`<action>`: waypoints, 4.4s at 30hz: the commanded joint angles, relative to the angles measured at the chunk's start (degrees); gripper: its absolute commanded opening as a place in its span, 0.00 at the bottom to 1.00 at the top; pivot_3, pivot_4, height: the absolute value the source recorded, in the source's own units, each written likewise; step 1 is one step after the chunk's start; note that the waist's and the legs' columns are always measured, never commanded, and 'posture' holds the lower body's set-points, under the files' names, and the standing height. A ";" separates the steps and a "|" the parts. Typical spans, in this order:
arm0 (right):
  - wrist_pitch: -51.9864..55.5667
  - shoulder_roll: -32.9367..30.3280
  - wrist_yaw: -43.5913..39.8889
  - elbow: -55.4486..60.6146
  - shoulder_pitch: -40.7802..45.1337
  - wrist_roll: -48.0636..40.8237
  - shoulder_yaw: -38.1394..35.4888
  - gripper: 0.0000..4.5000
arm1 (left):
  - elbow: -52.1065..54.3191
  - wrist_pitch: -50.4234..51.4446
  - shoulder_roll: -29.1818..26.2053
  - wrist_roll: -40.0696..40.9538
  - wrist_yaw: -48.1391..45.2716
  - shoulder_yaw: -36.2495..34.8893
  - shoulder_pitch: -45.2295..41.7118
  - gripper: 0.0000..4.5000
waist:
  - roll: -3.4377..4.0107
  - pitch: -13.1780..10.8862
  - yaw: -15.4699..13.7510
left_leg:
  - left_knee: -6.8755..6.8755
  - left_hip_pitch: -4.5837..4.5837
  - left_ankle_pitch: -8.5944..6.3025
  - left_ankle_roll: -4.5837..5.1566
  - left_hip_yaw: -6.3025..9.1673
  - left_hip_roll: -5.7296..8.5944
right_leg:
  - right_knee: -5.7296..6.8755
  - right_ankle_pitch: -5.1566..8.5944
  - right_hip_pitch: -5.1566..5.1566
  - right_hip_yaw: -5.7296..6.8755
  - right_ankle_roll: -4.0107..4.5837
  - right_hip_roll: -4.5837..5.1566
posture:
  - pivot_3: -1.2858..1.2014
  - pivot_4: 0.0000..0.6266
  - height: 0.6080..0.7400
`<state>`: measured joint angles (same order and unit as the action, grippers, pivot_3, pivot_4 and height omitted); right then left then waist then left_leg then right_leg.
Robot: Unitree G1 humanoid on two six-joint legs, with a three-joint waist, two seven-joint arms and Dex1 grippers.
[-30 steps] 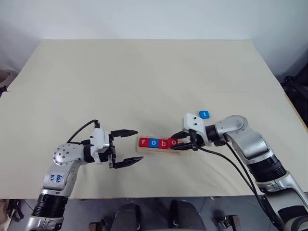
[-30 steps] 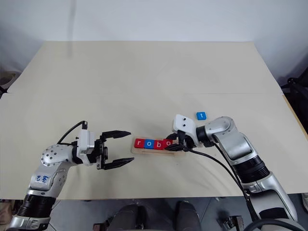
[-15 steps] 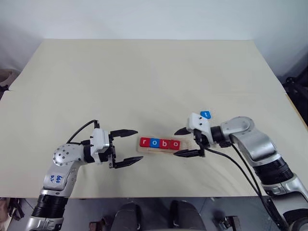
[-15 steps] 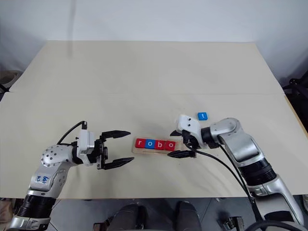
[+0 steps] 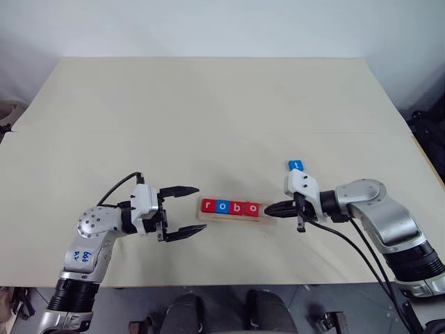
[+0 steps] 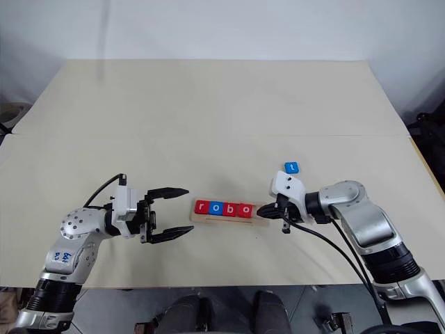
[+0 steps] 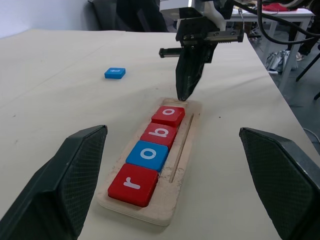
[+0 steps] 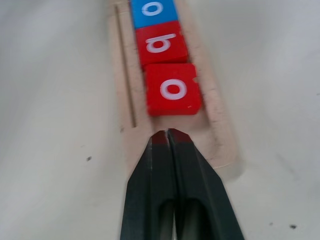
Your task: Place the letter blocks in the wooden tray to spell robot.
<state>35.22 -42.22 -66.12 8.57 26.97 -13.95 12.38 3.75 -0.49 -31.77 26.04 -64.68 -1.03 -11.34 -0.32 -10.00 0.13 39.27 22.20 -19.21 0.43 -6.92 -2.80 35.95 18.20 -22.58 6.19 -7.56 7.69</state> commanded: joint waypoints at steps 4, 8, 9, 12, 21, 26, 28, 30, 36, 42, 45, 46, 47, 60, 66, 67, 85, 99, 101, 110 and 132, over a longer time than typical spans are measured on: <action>0.03 0.96 1.32 -0.07 1.84 0.25 1.43 0.02 | 0.72 -0.66 0.15 0.05 -0.17 -0.12 -0.71 1.00 | 0.00 0.00 -0.05 | 0.00 0.01 0.00 0.00 0.00 0.01 | -0.01 0.00 0.00 0.00 0.00 0.01 | 0.52 0.24 1.00; -0.91 2.28 2.06 -1.85 2.83 1.12 2.43 0.02 | 1.32 -0.54 0.18 0.01 0.46 -0.31 -0.32 1.00 | 0.00 0.00 0.01 | 0.00 0.00 0.00 0.00 -0.01 0.00 | -0.01 0.00 0.00 0.00 0.00 0.00 | 0.52 0.24 1.00; -1.13 2.46 2.17 -2.23 3.02 1.27 2.56 0.02 | 1.38 -0.52 0.20 0.01 0.56 -0.33 -0.27 1.00 | 0.00 0.00 0.02 | 0.00 0.00 0.00 0.00 -0.01 0.00 | 0.00 0.00 0.00 0.01 0.00 0.00 | 0.52 0.24 1.00; -1.64 2.83 2.21 -3.13 3.56 1.62 2.89 0.02 | 1.68 -0.54 0.20 -0.01 0.87 -0.38 0.09 1.00 | 0.00 0.00 0.02 | 0.00 0.00 0.00 0.00 -0.01 0.00 | -0.01 0.00 0.00 0.00 0.00 0.00 | 0.52 0.24 1.00; -3.03 0.37 0.78 -0.74 1.51 -0.56 -1.17 0.02 | 1.92 -0.67 0.39 -0.04 1.40 -0.20 0.56 1.00 | 0.00 0.00 -0.13 | 0.00 0.00 0.00 0.00 -0.01 0.00 | -0.01 0.00 0.00 0.01 0.00 0.00 | 0.52 0.24 1.00; -7.79 -2.30 1.35 1.93 -5.04 -4.35 -11.47 0.02 | 0.75 -0.80 0.49 0.04 1.12 -0.33 0.08 1.00 | 0.00 0.00 -0.27 | 0.00 0.03 0.00 0.00 -0.01 0.03 | -0.04 0.00 0.03 0.03 -0.01 0.03 | 0.52 0.24 1.00; -9.37 -2.72 1.16 2.73 -8.11 -6.07 -15.21 0.02 | 0.20 -0.92 0.59 -0.02 1.04 -0.34 -0.23 1.00 | -0.01 0.00 -0.35 | 0.00 0.03 0.00 0.00 -0.01 0.02 | -0.05 0.00 0.04 0.07 0.00 0.01 | 0.52 0.24 1.00; -9.51 -1.27 5.05 3.08 -12.89 -8.02 -22.14 0.10 | -0.60 -0.86 0.92 -0.03 1.18 -0.33 -0.79 1.00 | -0.01 0.00 -0.43 | -0.01 0.02 0.00 0.00 -0.02 0.02 | -0.05 0.00 0.04 0.06 0.00 0.00 | 0.52 0.24 1.00; -18.64 6.97 16.17 8.49 -28.32 -8.48 -35.35 0.53 | -4.14 -2.04 2.30 -0.35 1.48 -0.86 -2.67 1.00 | -0.01 0.01 -1.22 | -0.01 -0.01 0.00 0.00 -0.15 0.03 | -0.02 0.00 0.05 0.04 0.00 -0.02 | 0.52 0.24 1.00; -27.29 15.82 22.39 10.95 -40.40 -7.27 -38.25 0.98 | -5.59 -1.78 2.54 -0.29 1.23 -0.90 -3.62 1.00 | 0.01 0.02 -1.33 | -0.01 -0.04 0.01 -0.01 -0.16 0.03 | -0.01 0.00 0.06 -0.03 0.00 -0.05 | 0.52 0.24 1.00; -31.84 17.80 23.75 8.88 -43.67 -6.51 -38.53 0.99 | -6.57 -1.85 2.50 -0.35 0.74 -0.72 -4.54 1.00 | 0.03 0.03 -1.32 | -0.01 -0.07 0.01 -0.01 -0.15 0.02 | 0.00 0.00 0.06 -0.05 0.00 -0.05 | 0.52 0.24 1.00; -32.83 18.17 24.31 8.18 -43.90 -6.57 -38.71 0.99 | -6.89 -1.91 2.50 -0.39 0.64 -0.71 -4.87 1.00 | 0.03 0.03 -1.28 | -0.02 -0.07 0.01 -0.01 -0.14 0.02 | 0.01 0.00 0.06 -0.04 0.00 -0.06 | 0.52 0.24 1.00; -33.35 18.28 24.79 7.74 -43.87 -6.74 -38.76 0.99 | -7.12 -1.91 2.50 -0.41 0.58 -0.73 -5.16 1.00 | 0.03 0.03 -1.24 | -0.01 -0.08 0.01 -0.01 -0.14 0.02 | 0.01 0.00 0.06 -0.05 0.00 -0.06 | 0.52 0.24 1.00; -1.97 12.35 37.14 8.29 -22.53 -8.19 -28.06 0.99 | -5.39 -1.97 2.46 -0.81 1.30 -0.72 -4.48 1.00 | 0.05 0.04 -0.08 | -0.02 -0.10 0.01 -0.02 0.02 -0.01 | 0.08 0.02 0.03 -0.08 0.03 -0.05 | 0.52 0.24 1.00; 8.51 16.77 47.31 1.37 -7.23 -4.60 -23.02 0.99 | -3.31 -1.69 2.31 -0.81 2.61 -1.03 -2.93 1.00 | 0.05 0.04 -0.01 | -0.02 -0.06 0.01 -0.02 0.00 -0.01 | 0.08 0.02 0.00 -0.07 0.03 -0.04 | 0.52 0.24 1.00; 8.83 17.36 47.98 0.41 -5.91 -4.17 -22.40 0.99 | -3.10 -1.66 2.28 -0.77 2.74 -1.05 -2.77 1.00 | 0.05 0.04 -0.09 | -0.02 -0.06 0.01 -0.02 0.00 -0.01 | 0.08 0.01 -0.01 -0.07 0.03 -0.04 | 0.52 0.24 1.00; 11.36 22.88 55.91 -4.20 1.86 1.80 -18.24 0.33 | 0.12 -1.19 2.21 -0.59 5.22 -1.00 -0.14 1.00 | 0.06 0.04 0.19 | -0.05 0.03 0.02 -0.03 -0.09 0.00 | 0.06 0.01 -0.06 -0.05 0.02 -0.03 | 0.52 0.24 1.00; 28.68 25.74 56.47 33.47 -23.56 -7.06 -22.00 0.33 | -2.54 -1.25 2.59 -0.19 2.13 0.24 -1.49 1.00 | 0.06 0.05 0.07 | -0.12 0.08 0.01 -0.03 -0.01 -0.01 | 0.02 0.02 -0.11 -0.04 0.03 -0.06 | 0.52 0.24 1.00; 28.77 26.10 56.96 33.82 -25.07 -6.85 -21.89 0.33 | -2.86 -1.20 2.63 -0.24 1.88 0.21 -1.83 1.00 | 0.06 0.05 0.12 | -0.12 0.07 0.01 -0.02 0.00 -0.01 | 0.02 0.01 -0.10 -0.07 0.03 -0.06 | 0.52 0.24 1.00; 24.89 18.97 45.89 28.89 -22.89 -11.26 -23.79 0.93 | -3.08 -1.24 2.05 -0.42 1.95 -0.57 -2.29 1.00 | 0.05 0.05 0.09 | -0.12 0.04 0.00 0.00 0.00 0.01 | 0.00 0.01 -0.09 -0.08 0.03 -0.04 | 0.52 0.24 1.00; -33.78 -5.97 -14.70 -29.71 3.51 4.21 -3.43 0.80 | 3.33 -0.82 -0.77 1.68 -1.80 -0.47 1.63 1.00 | 0.03 0.03 -0.07 | -0.01 -0.05 -0.01 0.01 -0.13 -0.02 | -0.04 0.00 0.04 -0.01 0.00 -0.05 | 0.52 0.24 1.00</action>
<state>3.37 -48.54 -78.66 -19.62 30.05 -10.36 8.41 4.49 -1.34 -31.97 26.37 -65.09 -1.36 -10.30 -0.28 -9.98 0.06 39.26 22.15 -19.22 0.44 -7.06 -2.81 35.91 18.21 -22.54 6.19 -7.56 7.66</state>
